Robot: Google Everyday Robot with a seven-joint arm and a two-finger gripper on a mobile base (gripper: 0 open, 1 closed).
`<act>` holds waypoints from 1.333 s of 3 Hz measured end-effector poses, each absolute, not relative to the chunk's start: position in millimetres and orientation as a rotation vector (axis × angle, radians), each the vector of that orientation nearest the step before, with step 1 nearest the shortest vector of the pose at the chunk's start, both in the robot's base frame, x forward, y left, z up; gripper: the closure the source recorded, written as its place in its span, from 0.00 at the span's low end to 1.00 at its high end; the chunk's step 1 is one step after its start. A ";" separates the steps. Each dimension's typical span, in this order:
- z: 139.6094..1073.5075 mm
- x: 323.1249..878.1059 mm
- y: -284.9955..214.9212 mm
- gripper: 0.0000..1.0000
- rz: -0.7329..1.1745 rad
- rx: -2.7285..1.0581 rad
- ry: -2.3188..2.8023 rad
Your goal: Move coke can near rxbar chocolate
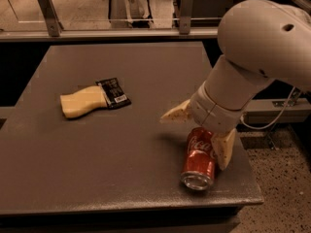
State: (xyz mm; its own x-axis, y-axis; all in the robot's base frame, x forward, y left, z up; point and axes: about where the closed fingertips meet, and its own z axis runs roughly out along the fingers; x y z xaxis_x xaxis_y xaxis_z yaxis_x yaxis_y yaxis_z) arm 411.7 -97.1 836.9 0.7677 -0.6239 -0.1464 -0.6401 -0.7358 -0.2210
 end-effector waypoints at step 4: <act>834.3 411.0 -95.0 1.00 0.096 -2.709 0.978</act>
Offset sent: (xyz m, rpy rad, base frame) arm -0.0001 0.0000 -0.0006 0.0004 0.0007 0.0026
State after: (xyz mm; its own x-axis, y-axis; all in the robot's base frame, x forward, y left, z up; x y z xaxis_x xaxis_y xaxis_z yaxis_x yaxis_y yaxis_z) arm 411.0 -95.0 834.3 0.7713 -0.6189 -0.1486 -0.6360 -0.7400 -0.2188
